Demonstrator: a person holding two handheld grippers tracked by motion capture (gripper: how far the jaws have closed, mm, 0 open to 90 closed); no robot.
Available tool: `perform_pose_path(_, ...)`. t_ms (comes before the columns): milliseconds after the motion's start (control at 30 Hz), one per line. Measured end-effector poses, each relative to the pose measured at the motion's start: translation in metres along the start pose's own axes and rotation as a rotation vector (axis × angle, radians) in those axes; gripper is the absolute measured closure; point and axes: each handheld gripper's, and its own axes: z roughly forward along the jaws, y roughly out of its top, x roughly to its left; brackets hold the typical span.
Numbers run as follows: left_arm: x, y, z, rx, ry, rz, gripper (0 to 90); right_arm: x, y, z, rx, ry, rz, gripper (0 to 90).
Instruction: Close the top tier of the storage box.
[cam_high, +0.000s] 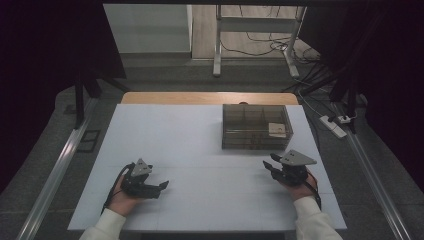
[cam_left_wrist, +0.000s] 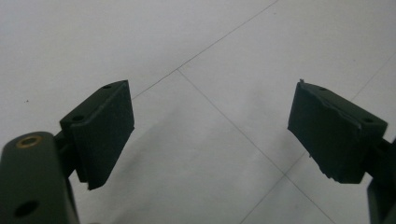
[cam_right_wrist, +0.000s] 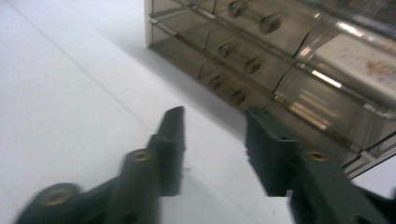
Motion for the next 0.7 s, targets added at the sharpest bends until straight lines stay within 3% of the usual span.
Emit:
perform_pose_path(200, 0.0, 0.0, -0.001, -0.006, 0.004, -0.002, 14.4, 0.006, -0.009, -0.007, 0.011, 0.032, 0.016, 40.7)
perform_pose_path(700, 0.0, 0.0, -0.001, -0.005, 0.011, 0.003, 14.5, 0.017, -0.025, -0.018, 0.035, 0.074, 0.017, 35.8)
